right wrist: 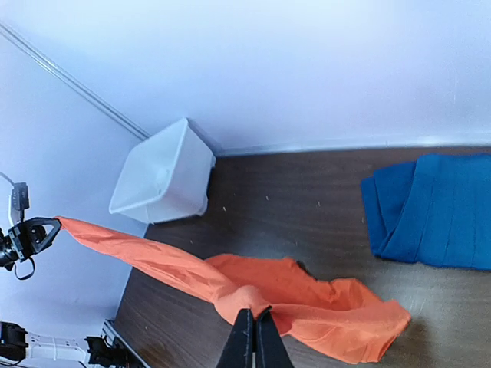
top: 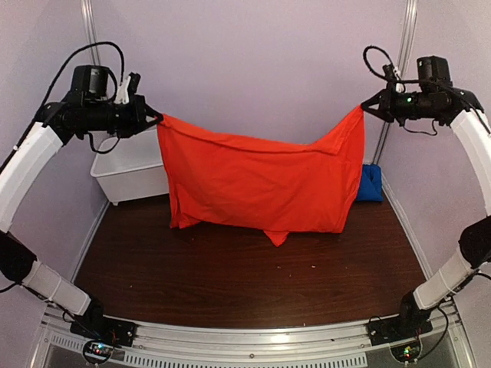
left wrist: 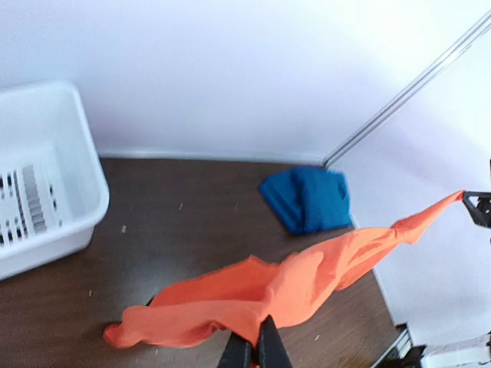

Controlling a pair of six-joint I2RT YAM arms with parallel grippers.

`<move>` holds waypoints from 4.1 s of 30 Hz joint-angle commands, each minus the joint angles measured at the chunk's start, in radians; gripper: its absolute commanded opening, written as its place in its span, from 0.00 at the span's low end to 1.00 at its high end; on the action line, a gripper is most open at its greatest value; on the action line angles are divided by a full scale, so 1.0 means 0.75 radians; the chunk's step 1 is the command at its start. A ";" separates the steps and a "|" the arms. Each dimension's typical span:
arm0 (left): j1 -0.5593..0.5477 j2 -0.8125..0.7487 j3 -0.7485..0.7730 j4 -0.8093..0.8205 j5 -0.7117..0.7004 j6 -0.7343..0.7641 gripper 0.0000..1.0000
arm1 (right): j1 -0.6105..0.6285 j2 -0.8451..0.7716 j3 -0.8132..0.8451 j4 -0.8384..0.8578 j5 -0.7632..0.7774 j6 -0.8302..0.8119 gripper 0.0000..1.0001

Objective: Fold and stack the mixed laundry pile
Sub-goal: Flatten out the crumpled T-shirt at the center of the board, then adjust the flattened T-shirt at the center of the board.

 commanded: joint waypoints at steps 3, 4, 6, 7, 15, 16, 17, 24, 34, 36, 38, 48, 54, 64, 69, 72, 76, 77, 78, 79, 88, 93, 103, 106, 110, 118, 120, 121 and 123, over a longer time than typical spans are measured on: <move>0.056 0.132 0.658 -0.021 0.060 0.030 0.00 | -0.100 0.185 0.869 -0.092 -0.064 0.116 0.00; 0.056 0.157 0.744 -0.036 0.074 0.034 0.00 | -0.111 0.192 0.913 -0.036 -0.091 0.172 0.00; 0.056 0.174 0.824 -0.022 0.110 0.028 0.00 | -0.112 0.168 0.883 0.112 -0.126 0.276 0.00; 0.056 0.170 0.819 -0.007 0.121 0.019 0.00 | -0.111 0.148 0.849 0.175 -0.142 0.313 0.00; 0.056 0.102 0.746 -0.016 0.139 0.021 0.00 | -0.111 0.068 0.806 0.139 -0.101 0.249 0.00; 0.056 0.100 0.740 -0.016 0.146 0.023 0.00 | -0.112 0.064 0.807 0.131 -0.094 0.243 0.00; 0.056 0.099 0.738 -0.013 0.165 0.029 0.00 | -0.113 0.061 0.807 0.128 -0.092 0.240 0.00; 0.056 -0.027 0.649 0.067 0.250 -0.010 0.00 | -0.113 -0.061 0.804 0.113 -0.090 0.243 0.00; 0.054 -0.404 0.439 0.092 0.429 -0.117 0.00 | -0.112 -0.419 0.730 0.098 -0.124 0.268 0.00; 0.054 -0.471 0.432 0.092 0.464 -0.127 0.00 | -0.113 -0.481 0.739 0.129 -0.135 0.299 0.00; 0.054 -0.515 0.438 0.092 0.474 -0.137 0.00 | -0.113 -0.525 0.754 0.166 -0.152 0.356 0.00; 0.054 -0.572 0.352 0.091 0.363 -0.199 0.00 | -0.148 -0.538 0.750 0.288 -0.130 0.458 0.00; 0.054 -0.560 -0.064 -0.044 0.101 -0.234 0.00 | -0.148 -0.584 0.022 0.325 0.000 0.373 0.00; 0.072 -0.481 -1.163 0.458 -0.222 -0.394 0.02 | -0.129 -0.300 -1.065 0.814 0.040 0.317 0.00; 0.097 -0.184 -1.173 0.644 -0.268 -0.356 0.00 | -0.039 0.104 -0.986 0.911 0.043 0.221 0.00; 0.108 -0.052 -1.106 0.677 -0.233 -0.309 0.00 | -0.009 0.234 -0.850 0.888 0.026 0.188 0.00; 0.141 0.040 -1.027 0.625 -0.237 -0.302 0.00 | 0.004 0.298 -0.689 0.791 0.084 0.150 0.00; 0.153 0.058 -1.011 0.613 -0.231 -0.308 0.00 | 0.004 0.314 -0.652 0.780 0.090 0.154 0.00; 0.163 0.075 -0.999 0.617 -0.222 -0.306 0.00 | 0.006 0.333 -0.615 0.766 0.085 0.153 0.00; 0.168 0.089 -0.986 0.622 -0.212 -0.302 0.00 | 0.009 0.368 -0.576 0.746 0.080 0.155 0.00; 0.245 0.217 -0.842 0.609 -0.273 -0.299 0.00 | 0.062 0.693 -0.144 0.615 0.104 0.100 0.00; 0.312 0.350 -0.772 0.620 -0.246 -0.282 0.00 | 0.081 0.927 0.111 0.549 0.087 0.115 0.00; 0.464 0.556 -0.646 0.683 -0.143 -0.263 0.16 | 0.124 1.331 0.682 0.600 -0.021 0.260 0.42; 0.508 0.481 -0.645 0.685 -0.134 -0.218 0.42 | 0.118 1.316 0.750 0.594 -0.048 0.266 0.76; 0.510 0.337 -0.680 0.626 -0.156 -0.122 0.69 | 0.118 1.136 0.619 0.539 -0.096 0.224 0.77; 0.394 0.161 -0.891 0.584 -0.025 0.067 0.65 | 0.252 0.757 -0.005 0.394 -0.114 -0.014 0.70; 0.347 0.142 -0.928 0.581 -0.054 0.083 0.55 | 0.294 0.706 -0.125 0.401 -0.103 -0.045 0.64; 0.324 0.139 -0.945 0.593 -0.058 0.086 0.49 | 0.310 0.695 -0.172 0.416 -0.101 -0.047 0.60; 0.272 0.138 -0.969 0.619 -0.090 0.114 0.41 | 0.337 0.702 -0.218 0.425 -0.096 -0.041 0.55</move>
